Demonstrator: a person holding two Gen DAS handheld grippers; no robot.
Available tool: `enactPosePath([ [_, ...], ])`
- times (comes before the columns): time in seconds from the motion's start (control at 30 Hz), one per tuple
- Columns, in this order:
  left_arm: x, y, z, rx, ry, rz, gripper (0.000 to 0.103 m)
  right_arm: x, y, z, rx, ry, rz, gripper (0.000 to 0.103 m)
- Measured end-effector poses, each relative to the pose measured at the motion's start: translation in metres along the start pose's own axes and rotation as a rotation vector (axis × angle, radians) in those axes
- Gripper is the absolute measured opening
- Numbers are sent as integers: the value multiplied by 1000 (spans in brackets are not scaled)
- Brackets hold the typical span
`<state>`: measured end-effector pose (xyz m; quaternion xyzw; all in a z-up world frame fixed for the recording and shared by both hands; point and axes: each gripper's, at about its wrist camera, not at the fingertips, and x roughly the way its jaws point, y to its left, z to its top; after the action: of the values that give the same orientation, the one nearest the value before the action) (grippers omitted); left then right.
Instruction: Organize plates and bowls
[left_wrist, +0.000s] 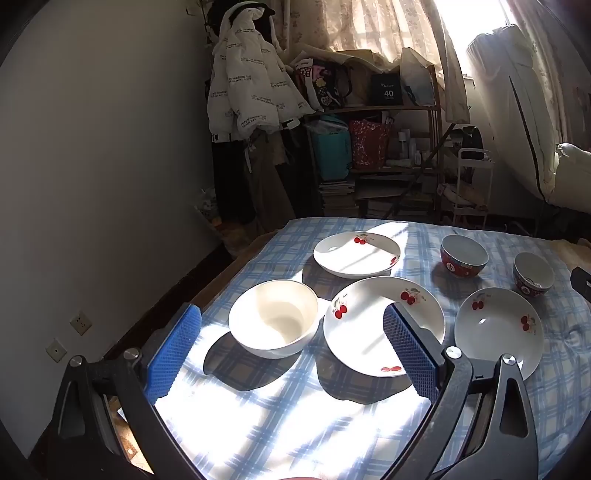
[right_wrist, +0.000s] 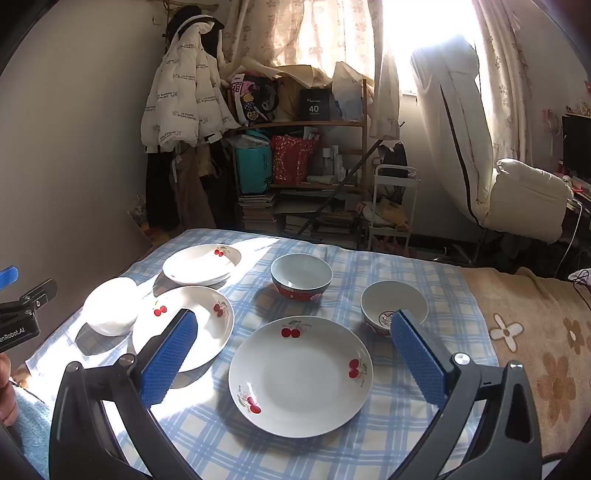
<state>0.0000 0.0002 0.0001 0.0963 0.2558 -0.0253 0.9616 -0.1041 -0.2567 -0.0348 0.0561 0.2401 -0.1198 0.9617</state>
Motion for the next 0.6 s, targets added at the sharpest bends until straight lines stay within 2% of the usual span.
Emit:
enactPosePath([
  [0.6, 2, -1, -4, 18, 9, -15, 98, 1, -1, 0, 4, 4, 2, 103],
])
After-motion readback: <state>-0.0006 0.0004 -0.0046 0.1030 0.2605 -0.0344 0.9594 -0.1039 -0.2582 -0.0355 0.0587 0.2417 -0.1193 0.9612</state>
